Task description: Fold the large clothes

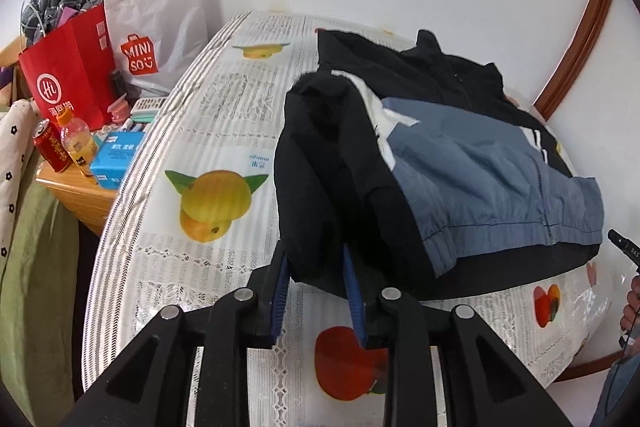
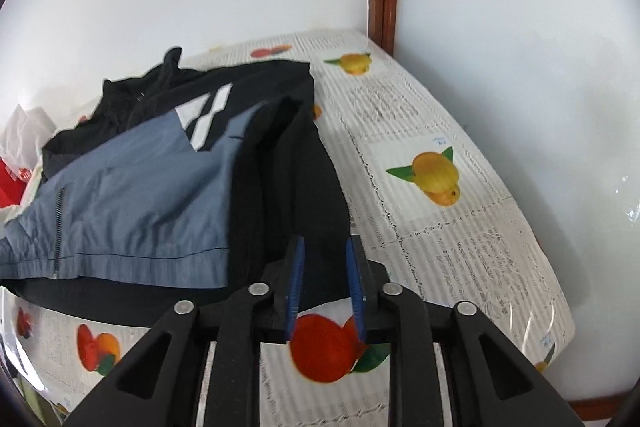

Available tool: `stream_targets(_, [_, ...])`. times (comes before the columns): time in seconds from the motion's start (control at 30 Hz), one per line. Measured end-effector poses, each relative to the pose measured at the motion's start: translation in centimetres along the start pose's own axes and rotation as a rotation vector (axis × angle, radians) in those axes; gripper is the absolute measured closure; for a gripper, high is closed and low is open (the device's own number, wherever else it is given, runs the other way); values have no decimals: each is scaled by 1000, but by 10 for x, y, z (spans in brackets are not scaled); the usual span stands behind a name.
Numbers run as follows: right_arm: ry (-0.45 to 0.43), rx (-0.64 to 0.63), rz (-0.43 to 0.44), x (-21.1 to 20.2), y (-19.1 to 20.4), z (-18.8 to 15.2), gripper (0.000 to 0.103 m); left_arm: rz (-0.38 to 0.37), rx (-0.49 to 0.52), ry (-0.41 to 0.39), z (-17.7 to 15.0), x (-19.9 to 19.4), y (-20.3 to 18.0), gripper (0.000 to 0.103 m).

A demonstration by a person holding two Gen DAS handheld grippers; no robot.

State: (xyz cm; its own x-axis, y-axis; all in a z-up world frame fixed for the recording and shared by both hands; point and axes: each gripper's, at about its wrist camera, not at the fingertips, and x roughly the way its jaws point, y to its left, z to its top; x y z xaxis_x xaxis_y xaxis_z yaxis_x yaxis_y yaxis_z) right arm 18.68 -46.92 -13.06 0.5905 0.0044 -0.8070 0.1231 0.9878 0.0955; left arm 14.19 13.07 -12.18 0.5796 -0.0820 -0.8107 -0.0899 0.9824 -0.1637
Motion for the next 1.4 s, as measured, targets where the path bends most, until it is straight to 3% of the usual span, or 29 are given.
stream_targets(0.1, [-30,-10,11,-15,9,-2,75,-4,2,-39,2,-12,1,65])
stream_targets(0.27, [-53,-37,45,-22,27,-4,67,-63,-4,-81,5,-27,-1,65])
stream_targets(0.5, [-34,-36,93,-11,44,-7,66,-166,-5,-43,6,-18,-15,65])
stream_targets(0.73, [-30,-23,107,-6,46,-9,65,-177,-28,-17,14,-2,-18,59])
stream_targets(1.1, [-1,14,109,23,45,0,64,-211,-47,39,18,23,-22,59])
stream_targets(1.17, [3,30,103,31,48,4,64,-202,-36,29,19,22,-26,68])
stream_targets(1.23, [-1,34,100,33,51,6,72,-196,-24,17,20,19,-30,79])
stream_targets(1.27, [1,26,104,34,54,7,79,-195,-18,8,21,16,-32,82])
stream_targets(1.4, [-32,-24,97,23,61,10,91,-203,8,-30,24,4,-36,89])
